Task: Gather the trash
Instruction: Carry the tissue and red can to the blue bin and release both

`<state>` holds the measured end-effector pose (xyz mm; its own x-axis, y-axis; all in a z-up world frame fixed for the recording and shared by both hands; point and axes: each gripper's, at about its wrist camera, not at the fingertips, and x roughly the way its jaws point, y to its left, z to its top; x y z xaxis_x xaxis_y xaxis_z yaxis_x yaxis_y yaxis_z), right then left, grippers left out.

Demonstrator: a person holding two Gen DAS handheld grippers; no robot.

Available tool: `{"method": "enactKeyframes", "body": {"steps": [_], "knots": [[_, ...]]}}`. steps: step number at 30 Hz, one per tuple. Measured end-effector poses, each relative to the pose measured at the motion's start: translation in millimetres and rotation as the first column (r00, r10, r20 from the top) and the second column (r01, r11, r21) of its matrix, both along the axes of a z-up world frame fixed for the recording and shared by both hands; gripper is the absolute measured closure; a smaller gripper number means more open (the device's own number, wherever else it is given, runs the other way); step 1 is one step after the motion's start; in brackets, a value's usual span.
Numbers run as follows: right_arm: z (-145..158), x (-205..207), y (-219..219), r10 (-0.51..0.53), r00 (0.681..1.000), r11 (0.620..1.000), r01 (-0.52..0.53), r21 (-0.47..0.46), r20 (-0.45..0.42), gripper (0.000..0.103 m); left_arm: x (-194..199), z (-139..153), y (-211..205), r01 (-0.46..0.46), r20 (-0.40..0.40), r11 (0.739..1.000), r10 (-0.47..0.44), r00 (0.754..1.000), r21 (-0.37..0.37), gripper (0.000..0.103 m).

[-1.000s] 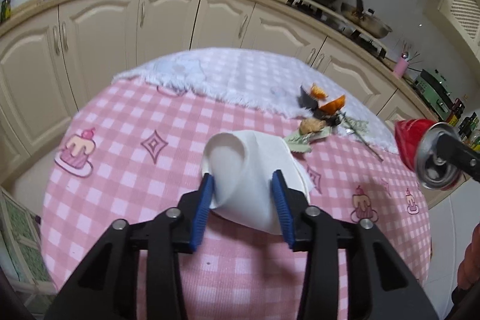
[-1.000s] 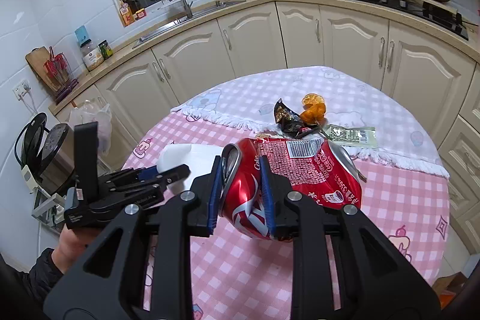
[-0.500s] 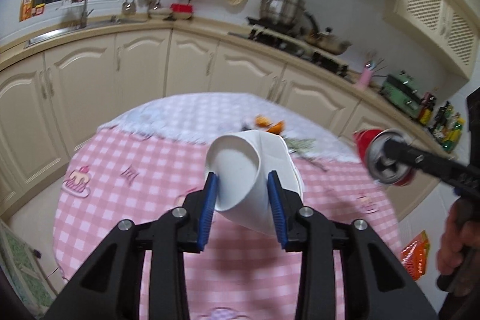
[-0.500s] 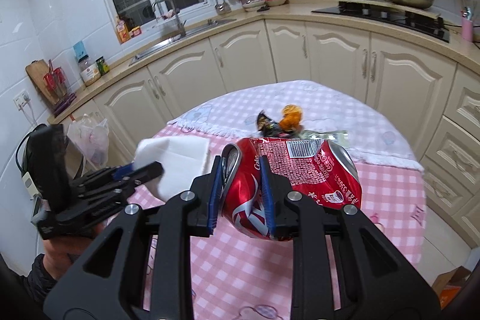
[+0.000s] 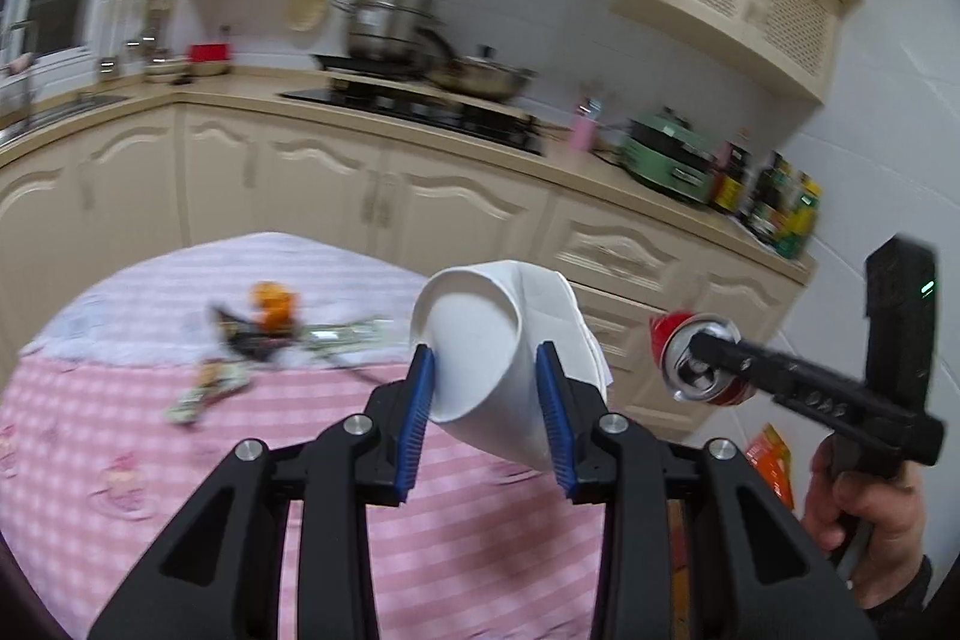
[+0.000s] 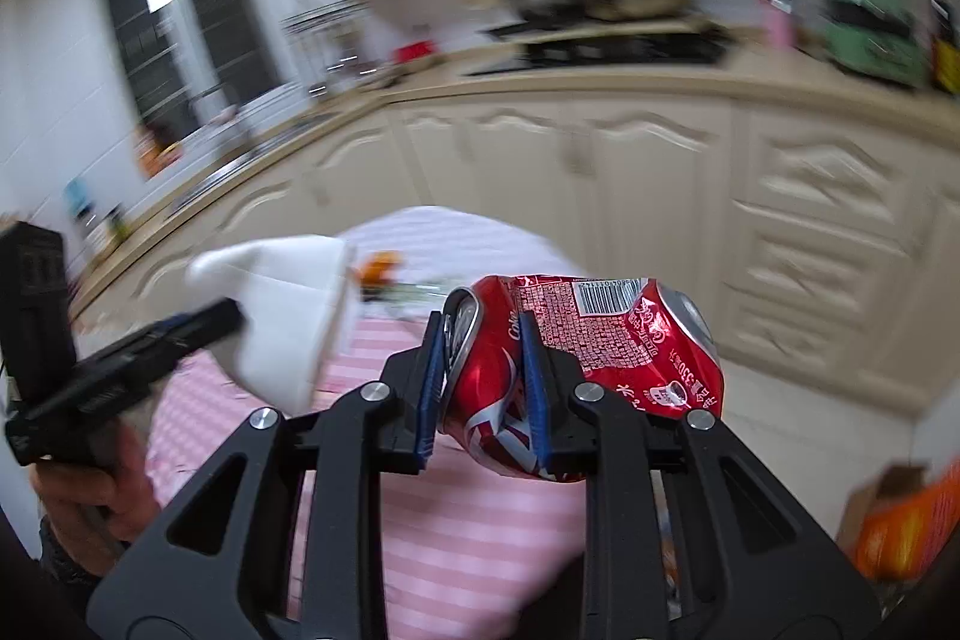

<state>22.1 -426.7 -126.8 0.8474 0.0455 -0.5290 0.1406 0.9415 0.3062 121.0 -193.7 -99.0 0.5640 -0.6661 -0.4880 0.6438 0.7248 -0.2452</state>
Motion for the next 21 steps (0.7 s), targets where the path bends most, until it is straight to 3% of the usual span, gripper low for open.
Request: {"method": "enactKeyframes", "body": {"steps": [4, 9, 19, 20, 21], "knots": [[-61, -21, -70, -0.138, 0.984, 0.986, 0.147, 0.084, -0.109, 0.079, -8, -20, -70, 0.105, -0.044, 0.994, -0.103, 0.994, 0.039, 0.070], [-137, -41, -128, -0.229, 0.945, 0.941, 0.276, 0.194, -0.234, 0.079, -25, -54, -147, 0.224, -0.097, 0.968, -0.213, 0.972, 0.112, 0.070], [-279, -56, -187, -0.238, 0.869, 0.831, 0.413, 0.372, -0.434, 0.076, -54, -118, -253, 0.344, -0.176, 0.913, -0.310, 0.934, 0.219, 0.069], [-291, -58, -192, -0.245, 0.857, 0.816, 0.435, 0.382, -0.453, 0.053, -56, -126, -261, 0.350, -0.187, 0.908, -0.311, 0.932, 0.232, 0.069], [-301, -61, -196, -0.258, 0.849, 0.798, 0.457, 0.394, -0.461, 0.021, -57, -132, -267, 0.354, -0.196, 0.903, -0.312, 0.930, 0.241, 0.069]]}}
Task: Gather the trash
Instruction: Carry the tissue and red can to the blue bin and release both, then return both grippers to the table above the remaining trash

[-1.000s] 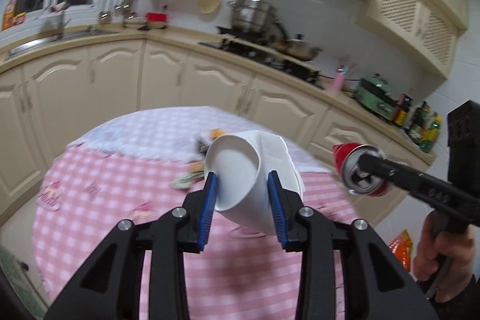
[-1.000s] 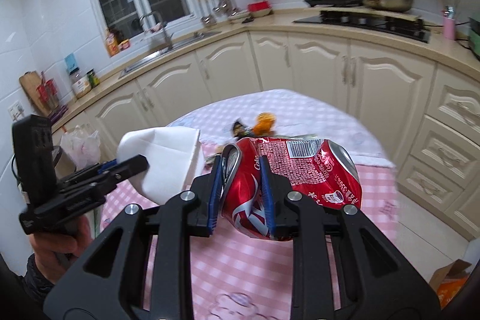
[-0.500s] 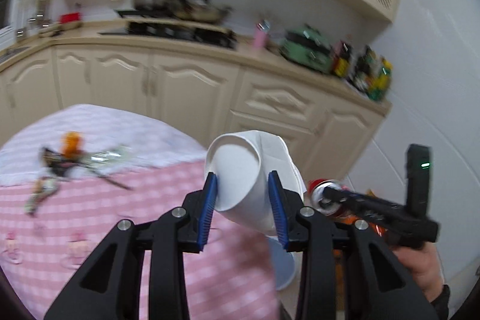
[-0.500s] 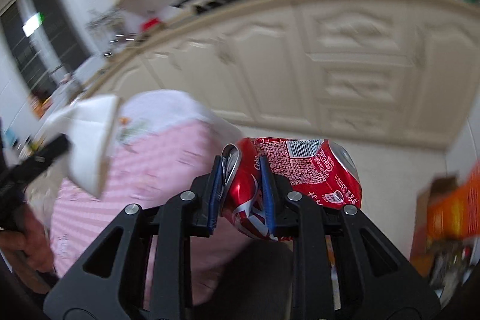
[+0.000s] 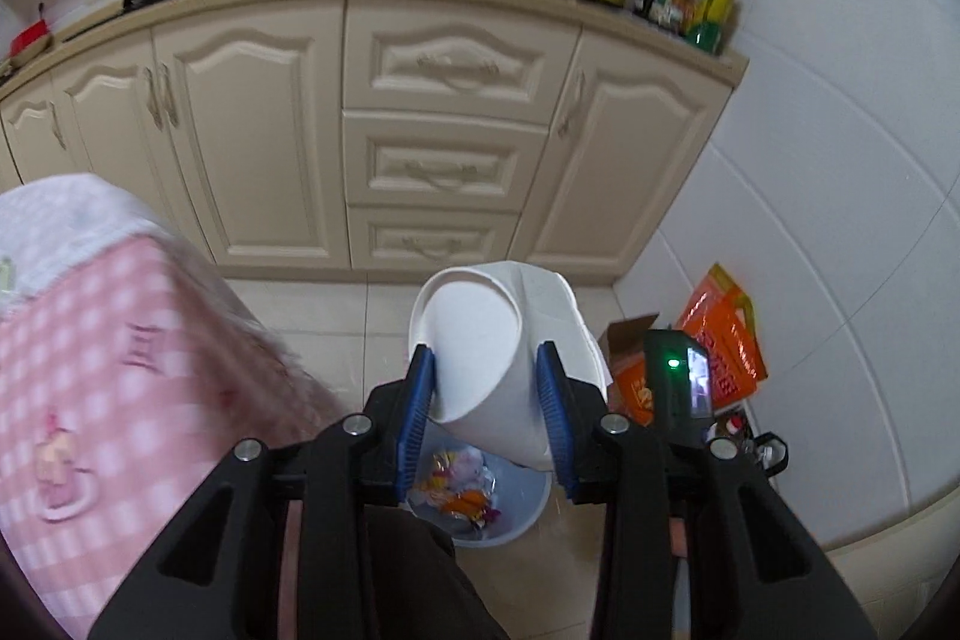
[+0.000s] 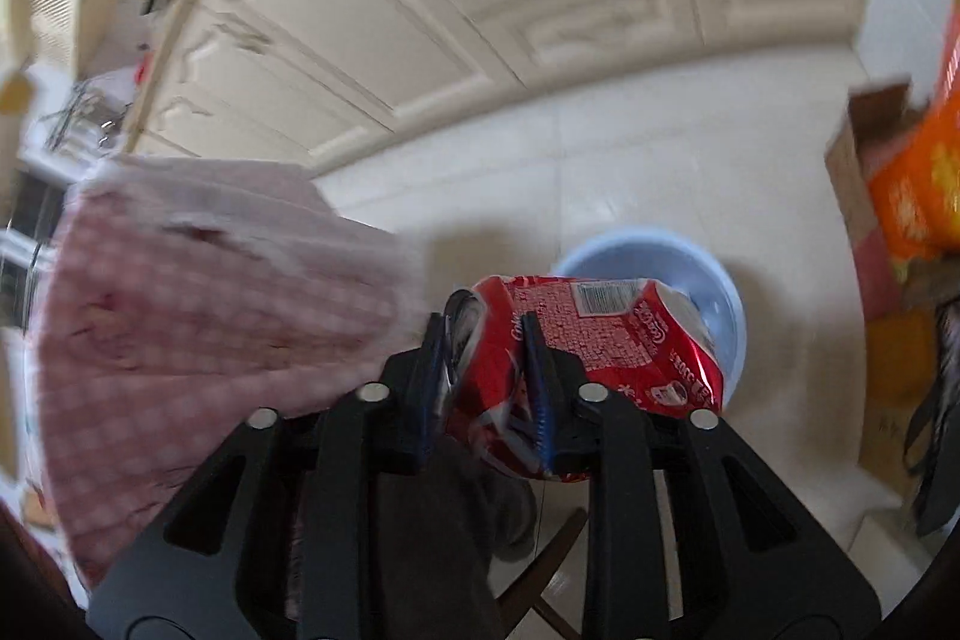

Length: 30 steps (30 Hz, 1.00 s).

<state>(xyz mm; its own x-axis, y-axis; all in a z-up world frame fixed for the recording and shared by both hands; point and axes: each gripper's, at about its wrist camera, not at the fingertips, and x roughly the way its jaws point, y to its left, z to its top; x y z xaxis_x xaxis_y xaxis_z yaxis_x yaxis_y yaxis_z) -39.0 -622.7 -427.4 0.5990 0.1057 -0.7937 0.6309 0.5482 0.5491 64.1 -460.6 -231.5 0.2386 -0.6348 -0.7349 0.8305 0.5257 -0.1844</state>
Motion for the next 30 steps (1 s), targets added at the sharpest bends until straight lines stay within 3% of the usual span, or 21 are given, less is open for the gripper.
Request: {"method": "enactKeyframes", "body": {"steps": [4, 7, 13, 18, 20, 21, 22, 25, 30], "knots": [[-27, -21, -16, -0.085, 0.996, 0.995, 0.085, 0.049, -0.004, 0.015, -3, -27, -21, 0.010, -0.010, 0.999, -0.009, 1.000, 0.053, 0.069], [-33, -38, -25, -0.146, 0.988, 0.988, 0.148, 0.032, -0.055, 0.012, -3, -49, -33, 0.021, -0.034, 0.995, -0.018, 0.999, 0.094, 0.069], [-20, -56, -37, -0.207, 0.971, 0.978, 0.200, -0.062, -0.118, 0.006, -8, -102, -61, 0.044, -0.082, 0.981, -0.029, 0.996, 0.191, 0.068], [0, -66, -41, -0.236, 0.968, 0.969, 0.228, -0.096, -0.084, 0.006, -4, -135, -78, 0.054, -0.113, 0.962, -0.024, 0.993, 0.268, 0.065], [6, -66, -43, -0.244, 0.967, 0.966, 0.235, -0.110, -0.076, 0.006, 0, -143, -82, 0.052, -0.121, 0.954, -0.016, 0.993, 0.294, 0.049], [8, -66, -44, -0.246, 0.966, 0.965, 0.237, -0.115, -0.075, 0.006, 3, -144, -81, 0.036, -0.122, 0.954, 0.000, 0.993, 0.297, 0.028], [11, -67, -44, -0.246, 0.967, 0.964, 0.237, -0.117, -0.070, 0.006, 5, -144, -79, 0.019, -0.123, 0.957, 0.017, 0.992, 0.291, 0.018], [22, -67, -41, -0.243, 0.969, 0.964, 0.235, -0.125, -0.052, 0.006, 6, -138, -75, -0.009, -0.101, 0.958, 0.040, 0.994, 0.288, 0.009], [45, -62, -32, -0.226, 0.974, 0.963, 0.220, -0.157, -0.020, 0.006, 2, -116, -62, -0.029, -0.093, 0.966, 0.054, 0.994, 0.256, 0.006]]}}
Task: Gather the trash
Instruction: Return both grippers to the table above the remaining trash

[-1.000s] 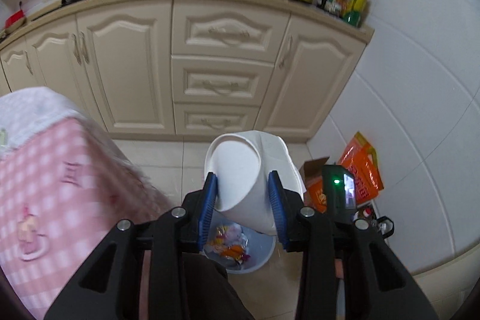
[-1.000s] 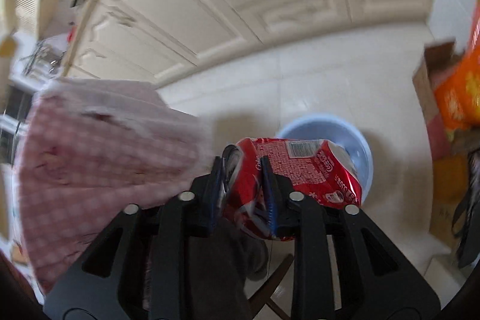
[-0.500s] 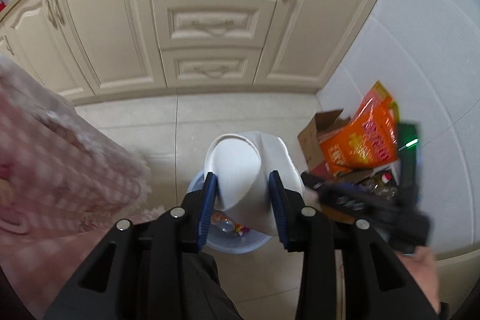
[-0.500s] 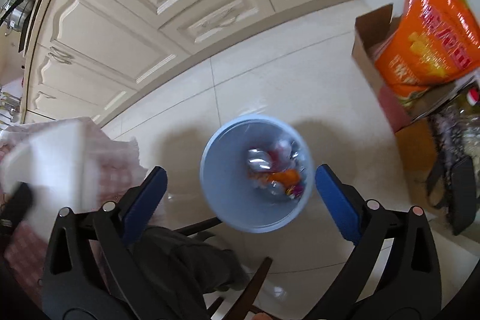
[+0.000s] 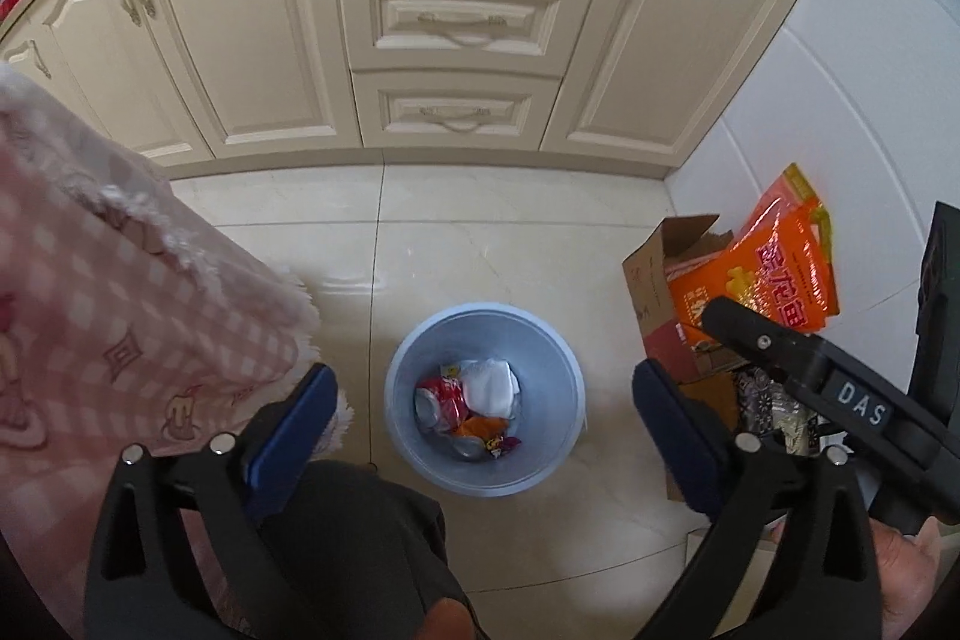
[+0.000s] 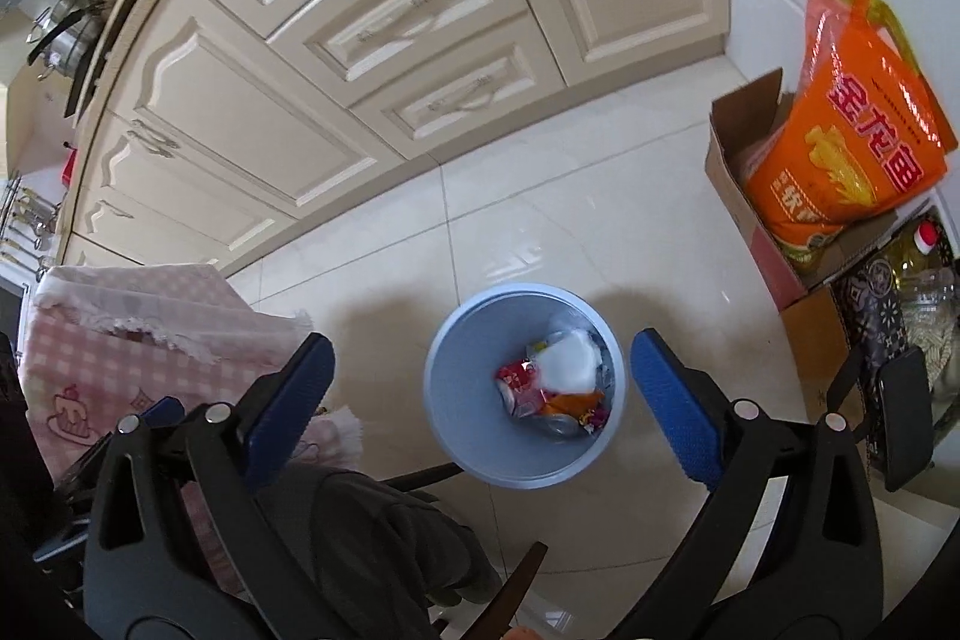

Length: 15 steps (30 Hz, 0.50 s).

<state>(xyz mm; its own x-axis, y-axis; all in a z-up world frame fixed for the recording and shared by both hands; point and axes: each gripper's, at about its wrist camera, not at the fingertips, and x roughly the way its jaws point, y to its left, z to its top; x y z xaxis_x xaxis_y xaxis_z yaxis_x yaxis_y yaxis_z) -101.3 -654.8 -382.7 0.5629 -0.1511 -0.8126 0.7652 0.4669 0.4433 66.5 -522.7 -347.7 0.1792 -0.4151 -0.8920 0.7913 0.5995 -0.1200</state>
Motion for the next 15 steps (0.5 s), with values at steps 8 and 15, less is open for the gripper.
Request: {"method": "enactKeyframes", "body": {"steps": [8, 15], "knots": [[58, 12, 24, 0.041, 0.998, 0.996, -0.036, -0.086, 0.056, 0.006, -11, 71, 36, -0.010, 0.059, 0.992, 0.018, 0.998, -0.127, 0.006], [132, 27, 61, 0.109, 0.983, 0.977, -0.079, -0.197, 0.146, 0.006, -20, 145, 86, -0.010, 0.145, 0.964, 0.051, 0.988, -0.266, 0.006]]}}
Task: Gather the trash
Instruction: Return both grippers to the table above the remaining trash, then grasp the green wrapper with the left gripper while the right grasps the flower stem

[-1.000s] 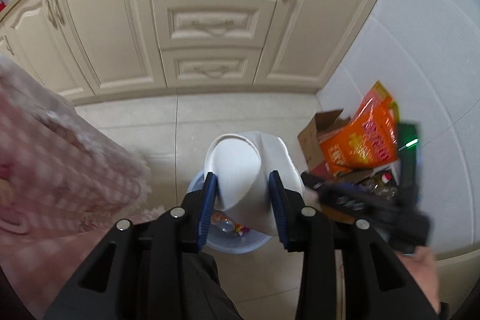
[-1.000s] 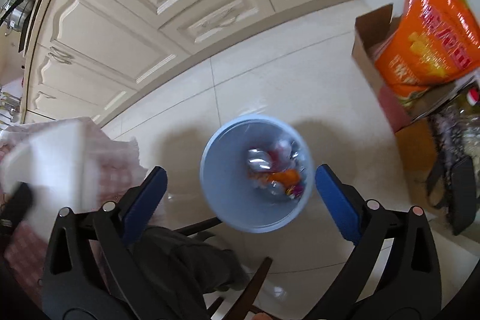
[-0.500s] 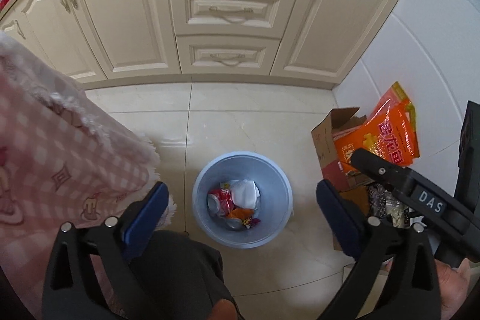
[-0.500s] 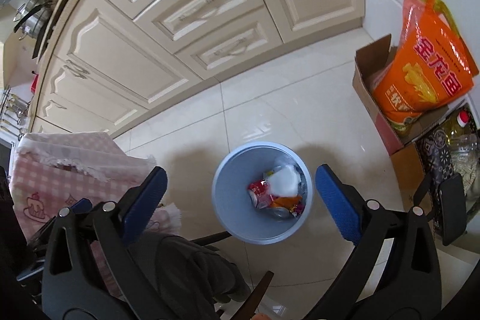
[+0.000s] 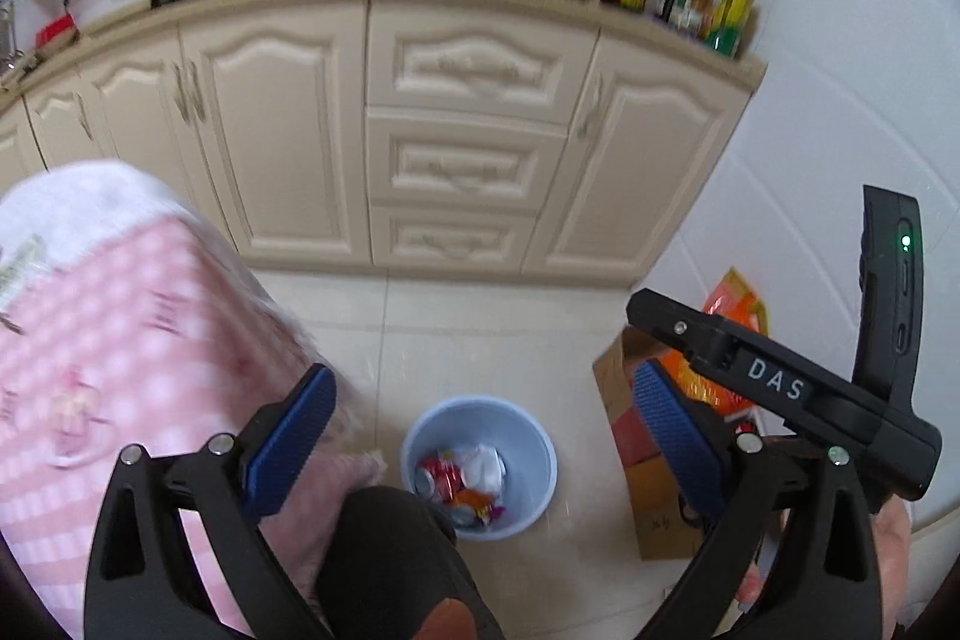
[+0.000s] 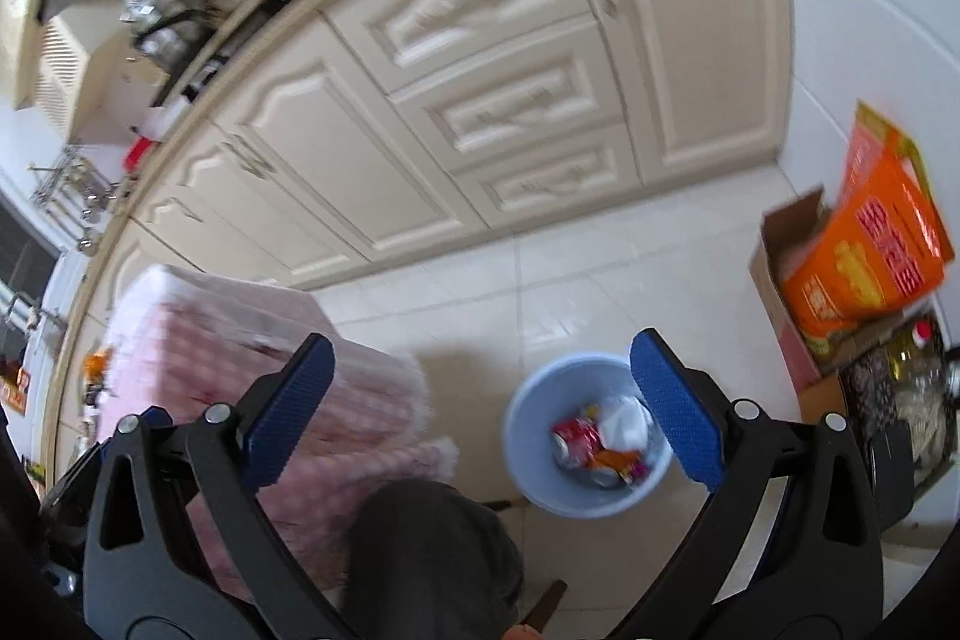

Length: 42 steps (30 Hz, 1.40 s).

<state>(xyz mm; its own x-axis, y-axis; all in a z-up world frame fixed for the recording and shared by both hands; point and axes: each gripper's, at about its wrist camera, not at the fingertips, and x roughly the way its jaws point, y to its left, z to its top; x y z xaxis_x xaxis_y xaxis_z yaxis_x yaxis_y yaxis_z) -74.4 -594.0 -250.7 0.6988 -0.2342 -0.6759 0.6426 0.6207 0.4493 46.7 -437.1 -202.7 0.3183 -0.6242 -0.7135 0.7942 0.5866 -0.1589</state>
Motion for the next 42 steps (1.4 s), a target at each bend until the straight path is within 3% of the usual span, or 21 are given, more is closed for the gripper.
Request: {"method": "enactKeyframes", "body": {"steps": [6, 11, 17, 22, 28, 31, 42], "knots": [[61, 30, 48, 0.108, 0.992, 0.990, -0.101, -0.102, 0.066, 0.006, 8, 42, 48, -0.043, 0.065, 0.997, 0.048, 0.997, -0.066, 0.006], [93, 61, 90, 0.208, 0.973, 0.969, -0.191, -0.159, 0.099, 0.006, 24, 69, 95, -0.095, 0.117, 0.991, 0.107, 0.987, -0.098, 0.006], [120, 104, 141, 0.335, 0.936, 0.928, -0.307, -0.209, 0.109, 0.006, 51, 92, 165, -0.194, 0.169, 0.973, 0.213, 0.962, -0.123, 0.006], [133, 143, 186, 0.443, 0.890, 0.880, -0.408, -0.243, 0.109, 0.006, 80, 101, 224, -0.295, 0.215, 0.948, 0.315, 0.924, -0.120, 0.006], [133, 190, 232, 0.539, 0.839, 0.823, -0.505, -0.260, 0.078, 0.006, 126, 95, 291, -0.408, 0.212, 0.907, 0.421, 0.882, -0.105, 0.006], [129, 209, 251, 0.576, 0.816, 0.796, -0.545, -0.264, 0.053, 0.006, 143, 88, 313, -0.433, 0.211, 0.897, 0.442, 0.872, -0.093, 0.006], [86, 275, 301, 0.687, 0.717, 0.675, -0.688, -0.266, -0.113, 0.006, 202, 23, 342, -0.426, 0.149, 0.904, 0.416, 0.897, 0.038, 0.006]]}}
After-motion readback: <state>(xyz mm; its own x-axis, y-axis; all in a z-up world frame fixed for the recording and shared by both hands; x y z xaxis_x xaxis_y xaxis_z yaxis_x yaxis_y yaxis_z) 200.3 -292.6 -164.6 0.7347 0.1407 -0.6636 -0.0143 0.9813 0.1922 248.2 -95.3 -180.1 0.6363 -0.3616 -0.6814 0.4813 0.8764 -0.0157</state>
